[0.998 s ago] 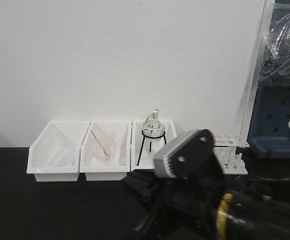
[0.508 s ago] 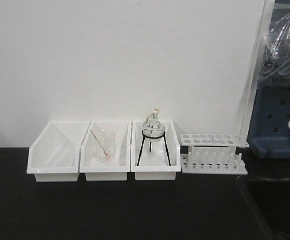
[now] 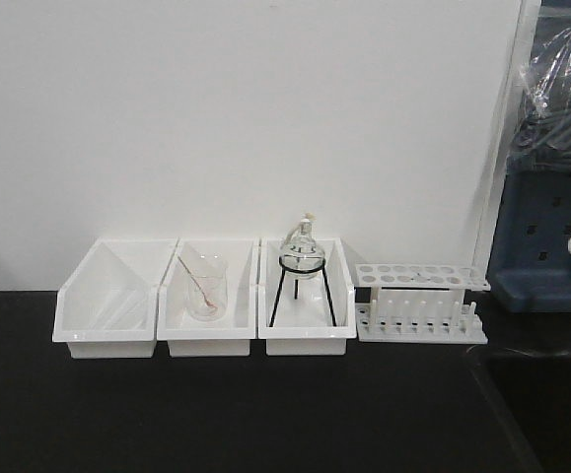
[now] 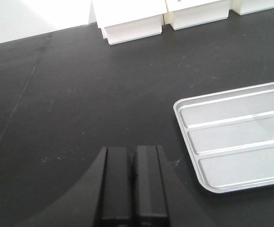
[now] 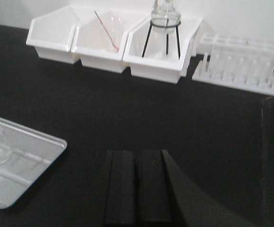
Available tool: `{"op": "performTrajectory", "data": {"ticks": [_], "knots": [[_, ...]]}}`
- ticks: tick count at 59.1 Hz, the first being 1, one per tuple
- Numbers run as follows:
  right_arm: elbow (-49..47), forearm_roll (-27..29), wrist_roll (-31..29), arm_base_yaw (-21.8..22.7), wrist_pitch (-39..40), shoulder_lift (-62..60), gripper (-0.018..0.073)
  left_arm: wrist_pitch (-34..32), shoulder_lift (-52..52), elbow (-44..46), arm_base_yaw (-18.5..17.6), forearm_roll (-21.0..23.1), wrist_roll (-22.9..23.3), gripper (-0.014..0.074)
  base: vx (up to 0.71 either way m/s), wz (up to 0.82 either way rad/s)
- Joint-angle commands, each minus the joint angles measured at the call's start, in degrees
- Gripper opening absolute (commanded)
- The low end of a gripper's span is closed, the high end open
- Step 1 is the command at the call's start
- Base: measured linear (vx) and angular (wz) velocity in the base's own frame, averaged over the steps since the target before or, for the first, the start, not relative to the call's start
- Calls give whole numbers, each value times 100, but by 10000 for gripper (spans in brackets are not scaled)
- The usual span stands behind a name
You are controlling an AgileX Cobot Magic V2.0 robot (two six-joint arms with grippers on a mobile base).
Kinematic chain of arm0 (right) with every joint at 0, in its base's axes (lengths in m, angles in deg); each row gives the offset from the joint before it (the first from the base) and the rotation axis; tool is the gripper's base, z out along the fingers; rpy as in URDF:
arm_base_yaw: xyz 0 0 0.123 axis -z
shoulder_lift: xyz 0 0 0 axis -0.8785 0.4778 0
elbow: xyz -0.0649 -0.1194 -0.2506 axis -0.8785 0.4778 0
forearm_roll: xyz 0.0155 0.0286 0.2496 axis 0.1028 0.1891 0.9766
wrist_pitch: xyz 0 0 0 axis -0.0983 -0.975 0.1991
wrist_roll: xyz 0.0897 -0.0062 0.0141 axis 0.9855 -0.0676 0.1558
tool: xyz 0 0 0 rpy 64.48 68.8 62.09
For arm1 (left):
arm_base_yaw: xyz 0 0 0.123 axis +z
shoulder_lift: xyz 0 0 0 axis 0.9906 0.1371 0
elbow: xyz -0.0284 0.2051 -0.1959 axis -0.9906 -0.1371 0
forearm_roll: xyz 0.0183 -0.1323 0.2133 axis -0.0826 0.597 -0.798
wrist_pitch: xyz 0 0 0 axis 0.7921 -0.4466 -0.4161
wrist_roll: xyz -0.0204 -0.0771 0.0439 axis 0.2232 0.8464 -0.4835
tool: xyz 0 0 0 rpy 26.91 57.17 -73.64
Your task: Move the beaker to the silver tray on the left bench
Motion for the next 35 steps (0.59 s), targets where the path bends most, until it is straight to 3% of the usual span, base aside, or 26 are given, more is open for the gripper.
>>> {"op": "performTrajectory", "data": {"ticks": [1,7,11,15,21,30,35], "knots": [[-174,1457,-1868,382,295,2,-11,-474,-43,-114,-39,6,11,1,0,0],[-174,3107,-3809,990,557,-3,-11,-474,-43,-114,-39,6,11,1,0,0],[-146,3718,-4505,1411,790,-87,-11,-474,-43,-114,-39,6,11,1,0,0],[8,3789,-4515,1799,1143,-312,-11,-474,-43,-114,-39,6,11,1,0,0],[472,3623,-4047,2499,1611,-873,-11,-474,-43,-114,-39,6,11,1,0,0],[1333,3372,-3469,3510,1713,-2021,-11,-474,-43,-114,-39,6,11,1,0,0],[1809,3334,-3431,3821,1707,-2695,-11,-474,-43,-114,-39,6,11,1,0,0]]}}
